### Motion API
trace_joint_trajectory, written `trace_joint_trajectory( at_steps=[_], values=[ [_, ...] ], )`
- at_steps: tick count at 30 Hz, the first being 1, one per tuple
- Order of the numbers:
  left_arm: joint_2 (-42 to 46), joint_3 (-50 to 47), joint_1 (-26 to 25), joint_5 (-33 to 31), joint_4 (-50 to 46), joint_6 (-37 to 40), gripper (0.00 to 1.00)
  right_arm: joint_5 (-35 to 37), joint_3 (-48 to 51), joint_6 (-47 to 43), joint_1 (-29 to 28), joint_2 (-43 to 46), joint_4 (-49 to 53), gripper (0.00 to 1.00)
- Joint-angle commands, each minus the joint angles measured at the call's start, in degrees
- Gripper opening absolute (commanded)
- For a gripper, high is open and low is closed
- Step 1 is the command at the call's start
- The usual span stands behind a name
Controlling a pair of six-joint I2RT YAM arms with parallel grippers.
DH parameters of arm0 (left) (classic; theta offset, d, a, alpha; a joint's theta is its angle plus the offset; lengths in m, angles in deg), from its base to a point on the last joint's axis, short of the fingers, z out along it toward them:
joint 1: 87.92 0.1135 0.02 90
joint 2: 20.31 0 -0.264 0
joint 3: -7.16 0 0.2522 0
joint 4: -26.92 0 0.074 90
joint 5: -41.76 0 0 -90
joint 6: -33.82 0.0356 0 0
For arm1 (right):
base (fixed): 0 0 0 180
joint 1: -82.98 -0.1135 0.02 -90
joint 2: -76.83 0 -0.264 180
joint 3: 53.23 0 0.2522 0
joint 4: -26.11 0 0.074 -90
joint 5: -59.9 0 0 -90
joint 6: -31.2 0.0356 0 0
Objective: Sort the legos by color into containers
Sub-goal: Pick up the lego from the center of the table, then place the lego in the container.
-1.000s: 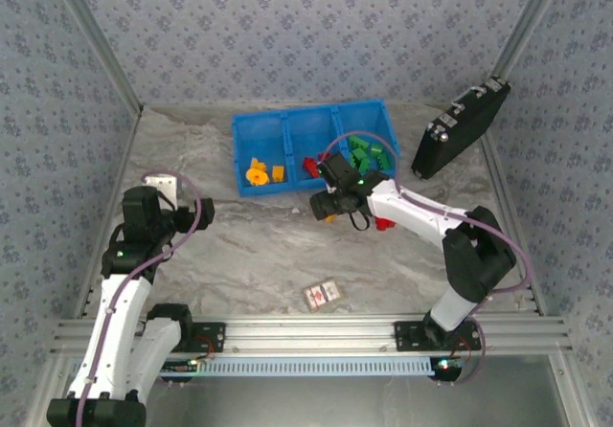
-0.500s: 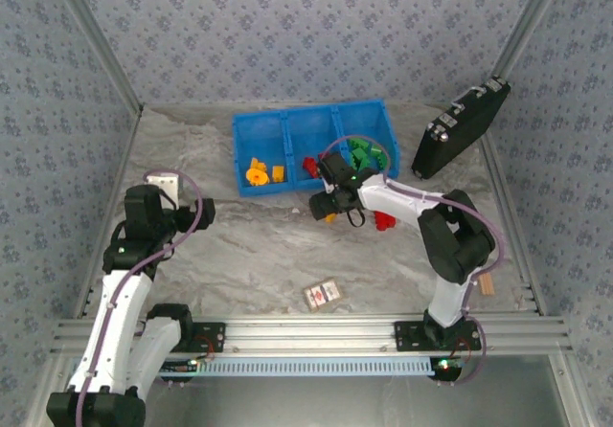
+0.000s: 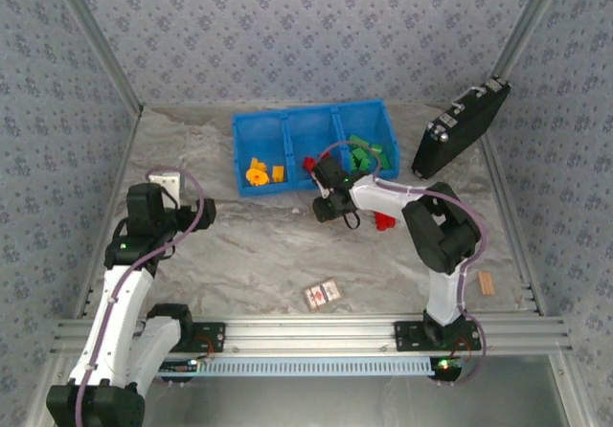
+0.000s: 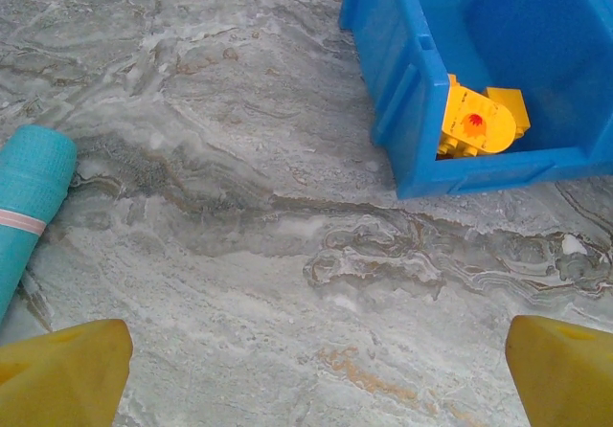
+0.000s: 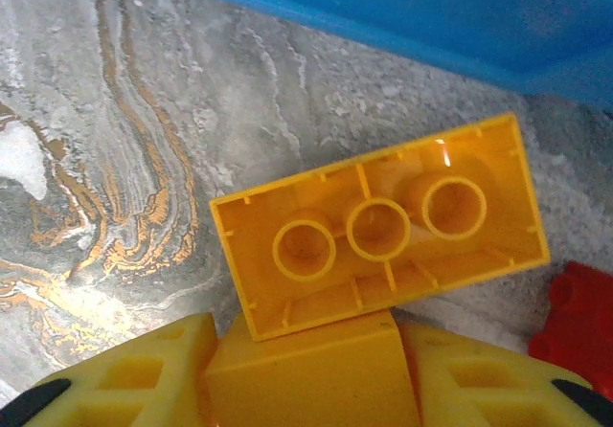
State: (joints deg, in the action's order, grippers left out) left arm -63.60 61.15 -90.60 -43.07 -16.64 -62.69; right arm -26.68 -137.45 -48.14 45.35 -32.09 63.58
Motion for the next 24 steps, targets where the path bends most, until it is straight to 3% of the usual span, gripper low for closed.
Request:
trace_joint_trajectory(
  at_steps=[1,9,16,24],
  values=[
    [-0.3,0.5,-0.1,0.7,0.6,0.8,1.00,-0.2,-1.9,-0.8,-0.1,-0.2,1.2,0.35],
    [-0.4,0.3,-0.1,0.7,1.0,1.1,1.00,-1.9,-17.3,-4.2,-6.1,2.8,7.8,0.32],
    [1.4,-0.1,-0.1,1.1,0.9,1.2,1.00,-2.7,-39.5,-9.8,-7.4,-11.5,5.8,0.33],
    [3.1,-0.3,-0.1,2.4,0.8,0.7,1.00,-3.0,-68.5,-12.6,-6.2,-33.2,12.9,0.35]
  ],
)
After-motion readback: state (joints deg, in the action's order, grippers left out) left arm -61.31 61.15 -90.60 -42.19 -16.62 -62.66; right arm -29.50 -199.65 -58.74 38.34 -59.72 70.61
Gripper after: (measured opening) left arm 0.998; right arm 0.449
